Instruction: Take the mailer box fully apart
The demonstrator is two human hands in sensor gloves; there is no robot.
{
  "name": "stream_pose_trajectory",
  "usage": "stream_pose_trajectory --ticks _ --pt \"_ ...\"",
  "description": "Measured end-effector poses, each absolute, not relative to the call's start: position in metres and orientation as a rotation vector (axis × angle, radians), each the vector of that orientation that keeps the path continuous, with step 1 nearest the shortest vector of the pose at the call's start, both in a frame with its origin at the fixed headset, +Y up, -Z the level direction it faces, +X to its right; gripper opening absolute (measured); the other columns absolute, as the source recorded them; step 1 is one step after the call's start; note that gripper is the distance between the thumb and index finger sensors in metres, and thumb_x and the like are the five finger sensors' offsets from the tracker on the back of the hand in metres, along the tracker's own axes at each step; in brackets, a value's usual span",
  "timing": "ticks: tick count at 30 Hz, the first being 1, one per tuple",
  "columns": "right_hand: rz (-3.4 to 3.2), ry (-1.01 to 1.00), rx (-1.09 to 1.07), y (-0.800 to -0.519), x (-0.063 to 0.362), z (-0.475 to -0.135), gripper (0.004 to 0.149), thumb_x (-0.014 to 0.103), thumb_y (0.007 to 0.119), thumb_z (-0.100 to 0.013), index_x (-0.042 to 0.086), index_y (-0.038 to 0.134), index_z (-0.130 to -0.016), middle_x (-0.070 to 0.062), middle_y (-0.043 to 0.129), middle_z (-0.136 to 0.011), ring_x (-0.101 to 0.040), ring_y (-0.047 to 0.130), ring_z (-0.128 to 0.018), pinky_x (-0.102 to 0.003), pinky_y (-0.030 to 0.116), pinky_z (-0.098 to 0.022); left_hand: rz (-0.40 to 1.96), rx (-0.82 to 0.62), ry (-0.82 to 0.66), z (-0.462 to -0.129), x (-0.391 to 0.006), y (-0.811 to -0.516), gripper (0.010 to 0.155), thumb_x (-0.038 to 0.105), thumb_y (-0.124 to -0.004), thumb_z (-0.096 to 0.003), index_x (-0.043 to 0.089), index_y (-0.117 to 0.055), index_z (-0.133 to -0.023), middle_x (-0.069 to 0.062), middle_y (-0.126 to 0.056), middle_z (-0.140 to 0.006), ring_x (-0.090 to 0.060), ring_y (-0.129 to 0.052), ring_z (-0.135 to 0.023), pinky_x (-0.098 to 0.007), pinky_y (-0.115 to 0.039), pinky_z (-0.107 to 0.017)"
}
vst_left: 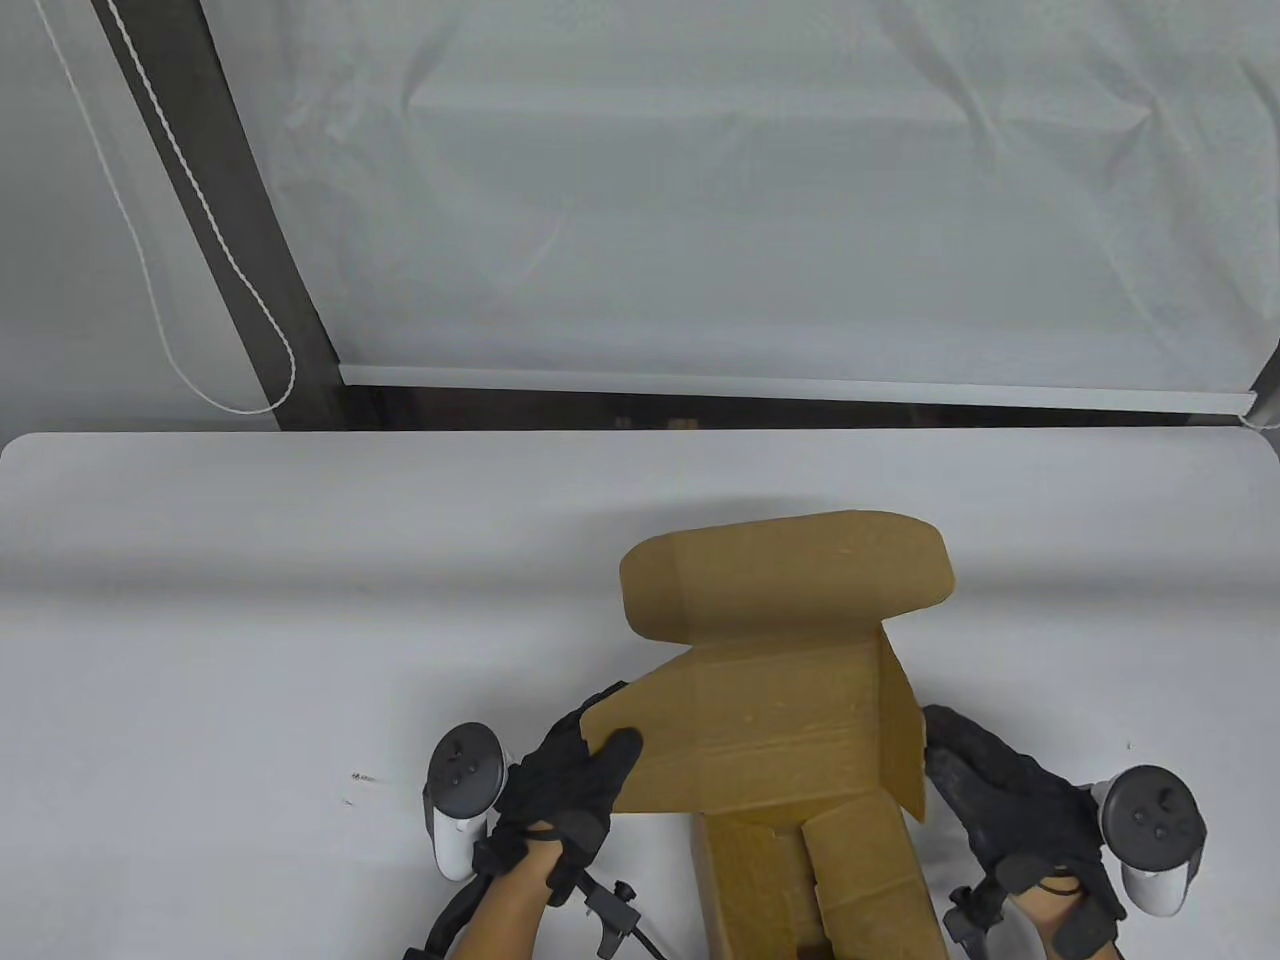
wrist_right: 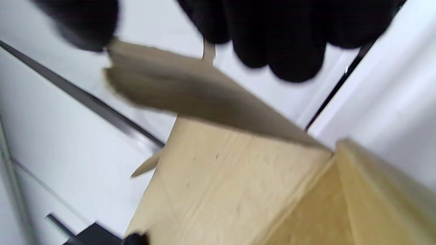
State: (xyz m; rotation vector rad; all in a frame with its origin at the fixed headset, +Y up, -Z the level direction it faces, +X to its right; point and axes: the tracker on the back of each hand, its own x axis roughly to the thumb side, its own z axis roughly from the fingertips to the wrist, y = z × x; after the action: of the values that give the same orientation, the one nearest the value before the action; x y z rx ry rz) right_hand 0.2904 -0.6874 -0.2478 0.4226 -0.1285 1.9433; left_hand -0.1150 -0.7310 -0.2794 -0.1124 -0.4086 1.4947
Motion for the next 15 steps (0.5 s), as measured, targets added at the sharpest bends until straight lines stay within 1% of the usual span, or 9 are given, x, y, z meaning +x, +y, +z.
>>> stream_pose_trajectory --ticks 4,5,7,10,11,12,13,14,15 --pt "1.989 -0.197 0.465 -0.68 0.286 -0.245 0.099 0.074 0.076 -0.048 -0.001 0.05 -0.107 -0.038 0.063 -0.101 -0.054 0.08 -0.084 -0.069 0.067 -0.06 1.486 -0.105 -0.403 -0.279 -0.115 -0.731 0.052 0.039 -0.072 -0.0547 -0.001 -0.078 -0.088 -0.026 -0.045 -0.115 -0.054 -0.028 -0.102 -0.077 -0.006 -0.063" --pt "2.002 -0.226 0.43 -0.679 0.288 -0.244 0.093 0.069 0.079 -0.049 -0.001 0.055 -0.105 -0.037 0.068 -0.098 -0.053 0.083 -0.081 -0.068 0.069 -0.058 1.487 -0.106 -0.405 -0.28 -0.115 -0.731 0.052 0.039 -0.072 -0.0547 -0.001 -0.078 -0.088 -0.026 -0.045 -0.115 -0.054 -0.028 -0.102 -0.077 -0.006 -0.063" --pt "2.061 -0.303 0.318 -0.679 0.295 -0.243 0.061 0.05 0.08 -0.055 0.002 0.077 -0.094 -0.03 0.091 -0.08 -0.042 0.1 -0.062 -0.061 0.08 -0.048 1.489 -0.111 -0.409 -0.28 -0.116 -0.731 0.052 0.039 -0.072 -0.0547 -0.001 -0.077 -0.088 -0.026 -0.045 -0.115 -0.054 -0.027 -0.102 -0.077 -0.006 -0.063" --pt "2.029 -0.416 0.132 -0.685 0.311 -0.243 0.047 0.039 0.079 -0.055 0.002 0.087 -0.083 -0.024 0.102 -0.062 -0.033 0.108 -0.043 -0.054 0.086 -0.036 1.476 -0.103 -0.372 -0.279 -0.117 -0.732 0.052 0.041 -0.073 -0.0553 0.005 -0.075 -0.093 -0.026 -0.038 -0.116 -0.054 -0.024 -0.102 -0.076 -0.004 -0.062" --pt "2.004 -0.396 0.107 -0.688 0.314 -0.244 0.047 0.039 0.078 -0.055 0.002 0.087 -0.083 -0.024 0.102 -0.061 -0.033 0.108 -0.042 -0.053 0.087 -0.036 1.454 -0.09 -0.358 -0.278 -0.116 -0.732 0.057 0.041 -0.072 -0.0558 0.008 -0.064 -0.101 -0.026 -0.031 -0.117 -0.054 -0.022 -0.103 -0.076 -0.002 -0.062" --pt "1.956 -0.391 0.05 -0.695 0.319 -0.244 0.046 0.038 0.078 -0.056 0.001 0.086 -0.082 -0.024 0.102 -0.06 -0.032 0.108 -0.04 -0.053 0.086 -0.035 1.409 -0.065 -0.344 -0.276 -0.116 -0.73 0.069 0.042 -0.073 -0.0557 0.014 -0.042 -0.111 -0.025 -0.021 -0.118 -0.053 -0.017 -0.103 -0.076 0.001 -0.062" --pt "1.919 -0.415 -0.003 -0.701 0.325 -0.245 0.046 0.038 0.078 -0.055 0.001 0.086 -0.082 -0.023 0.102 -0.059 -0.031 0.107 -0.039 -0.053 0.086 -0.034 1.36 -0.011 -0.376 -0.273 -0.114 -0.726 0.087 0.046 -0.074 -0.0556 0.02 -0.012 -0.112 -0.02 -0.004 -0.116 -0.051 -0.014 -0.104 -0.077 0.003 -0.061" --pt "1.869 -0.406 -0.017 -0.708 0.329 -0.249 0.046 0.038 0.077 -0.055 0.001 0.086 -0.082 -0.023 0.102 -0.059 -0.031 0.107 -0.038 -0.053 0.086 -0.034 1.305 0.041 -0.43 -0.271 -0.112 -0.72 0.099 0.049 -0.075 -0.0551 0.024 0.006 -0.105 -0.017 0.012 -0.111 -0.049 -0.008 -0.105 -0.077 0.005 -0.06" --pt "1.823 -0.376 -0.023 -0.713 0.332 -0.251 0.046 0.038 0.076 -0.056 0.001 0.085 -0.083 -0.023 0.101 -0.059 -0.031 0.106 -0.039 -0.053 0.086 -0.035 1.25 0.073 -0.482 -0.269 -0.11 -0.714 0.1 0.049 -0.076 -0.0551 0.031 0.011 -0.102 -0.012 0.018 -0.109 -0.046 -0.003 -0.105 -0.076 0.009 -0.06"
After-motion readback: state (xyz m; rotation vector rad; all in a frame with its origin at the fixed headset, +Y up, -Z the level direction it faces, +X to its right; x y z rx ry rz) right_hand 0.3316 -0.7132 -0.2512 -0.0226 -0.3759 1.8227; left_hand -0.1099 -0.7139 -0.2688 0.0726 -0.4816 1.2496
